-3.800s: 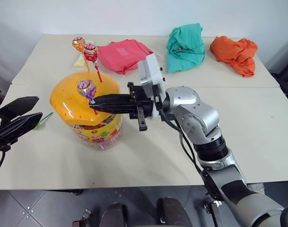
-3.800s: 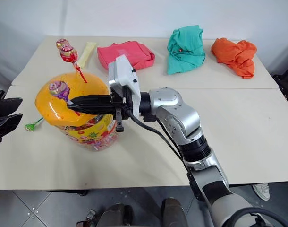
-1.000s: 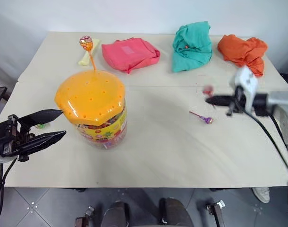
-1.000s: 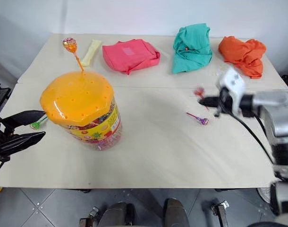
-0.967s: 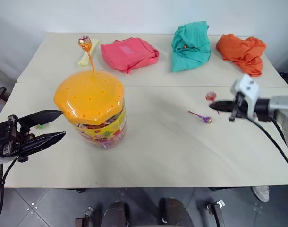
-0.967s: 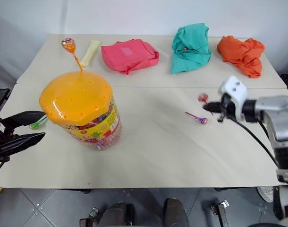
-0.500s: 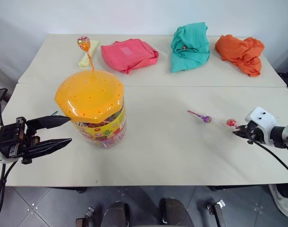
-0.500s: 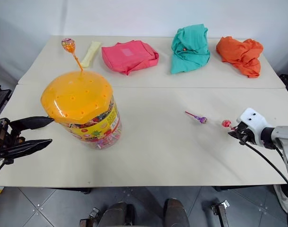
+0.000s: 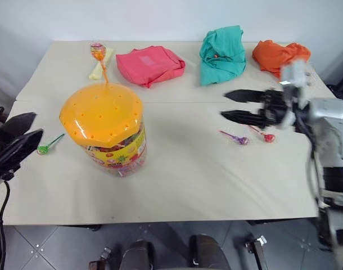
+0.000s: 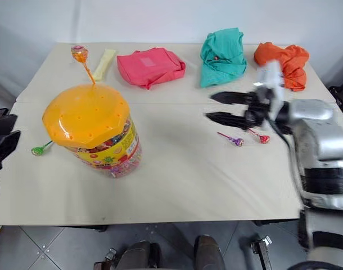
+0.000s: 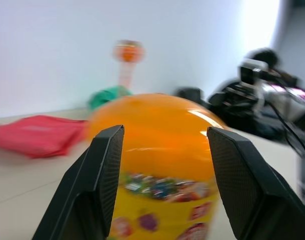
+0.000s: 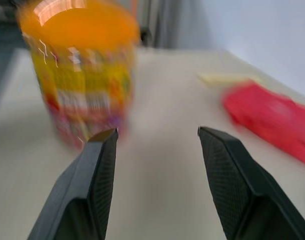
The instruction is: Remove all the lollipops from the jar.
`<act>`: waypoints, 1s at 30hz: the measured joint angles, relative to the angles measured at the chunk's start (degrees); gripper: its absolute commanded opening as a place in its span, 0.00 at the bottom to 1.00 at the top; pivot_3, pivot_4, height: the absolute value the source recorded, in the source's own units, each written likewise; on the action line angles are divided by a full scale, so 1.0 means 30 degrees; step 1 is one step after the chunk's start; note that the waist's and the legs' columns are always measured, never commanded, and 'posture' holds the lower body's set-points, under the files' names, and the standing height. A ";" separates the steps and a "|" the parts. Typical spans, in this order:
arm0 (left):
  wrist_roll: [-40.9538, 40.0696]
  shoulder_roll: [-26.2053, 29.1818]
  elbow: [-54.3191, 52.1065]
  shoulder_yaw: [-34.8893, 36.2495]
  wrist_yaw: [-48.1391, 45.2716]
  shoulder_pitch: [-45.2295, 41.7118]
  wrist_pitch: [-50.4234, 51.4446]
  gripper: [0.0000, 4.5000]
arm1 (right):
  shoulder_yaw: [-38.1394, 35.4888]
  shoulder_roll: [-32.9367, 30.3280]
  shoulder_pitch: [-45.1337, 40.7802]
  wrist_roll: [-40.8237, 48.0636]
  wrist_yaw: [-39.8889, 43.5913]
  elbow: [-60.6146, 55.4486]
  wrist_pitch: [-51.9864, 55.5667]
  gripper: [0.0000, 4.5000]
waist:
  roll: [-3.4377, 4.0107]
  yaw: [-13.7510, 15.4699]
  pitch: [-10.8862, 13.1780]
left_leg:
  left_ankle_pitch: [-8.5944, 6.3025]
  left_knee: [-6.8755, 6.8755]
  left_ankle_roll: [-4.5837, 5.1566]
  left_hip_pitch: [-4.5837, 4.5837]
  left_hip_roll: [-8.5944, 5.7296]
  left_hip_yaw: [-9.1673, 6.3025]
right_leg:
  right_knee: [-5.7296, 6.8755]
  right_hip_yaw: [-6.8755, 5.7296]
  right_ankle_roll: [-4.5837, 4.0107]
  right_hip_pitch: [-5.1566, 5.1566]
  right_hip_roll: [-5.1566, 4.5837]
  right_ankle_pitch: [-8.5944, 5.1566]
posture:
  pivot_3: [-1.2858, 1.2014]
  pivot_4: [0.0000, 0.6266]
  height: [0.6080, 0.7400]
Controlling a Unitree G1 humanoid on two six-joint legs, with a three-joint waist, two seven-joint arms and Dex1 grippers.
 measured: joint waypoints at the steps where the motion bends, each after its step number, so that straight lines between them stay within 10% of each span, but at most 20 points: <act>1: 0.0051 -0.0103 -0.0023 0.0106 0.0081 0.0281 -0.0090 0.63 | 0.0447 0.1127 -0.0950 -0.0034 -0.0819 0.0179 0.0687 0.59 | 0.0000 -0.0012 0.0000 | 0.0000 0.0001 0.0000 -0.0002 -0.0006 -0.0012 | 0.0006 -0.0005 0.0001 0.0000 -0.0005 0.0000 | 0.52 0.24 1.00; 10: 0.0242 -0.0851 -0.0469 -0.0059 0.0648 0.1011 -0.0539 0.63 | 0.2442 0.8745 -0.7297 -0.1775 -0.6741 0.4184 0.2862 0.59 | -0.0086 -0.0264 -0.0051 | -0.0001 0.0002 -0.0001 -0.0025 -0.0082 -0.0195 | 0.0165 -0.0048 -0.0010 -0.0013 -0.0026 0.0006 | 0.52 0.24 1.00; 22: 0.0158 -0.0957 -0.1227 -0.0227 0.0763 0.1201 -0.0608 0.63 | 0.2812 1.2271 -0.9623 -0.3778 -0.8289 0.7805 0.2744 0.59 | -0.0089 -0.0757 -0.0052 | -0.0002 -0.0014 -0.0017 -0.0025 -0.0090 -0.0206 | 0.0161 -0.0063 -0.0010 -0.0009 0.0010 0.0006 | 0.52 0.24 1.00; 30: 0.0072 -0.0969 -0.1565 -0.0299 0.0796 0.0946 -0.0669 0.63 | 0.2292 1.3086 -0.9790 -0.3978 -0.8364 0.8380 0.2294 0.08 | -0.0086 -0.0993 -0.0050 | -0.0002 -0.0035 -0.0045 -0.0023 -0.0083 -0.0215 | 0.0161 -0.0065 -0.0010 -0.0018 0.0036 0.0005 | 0.52 0.24 1.00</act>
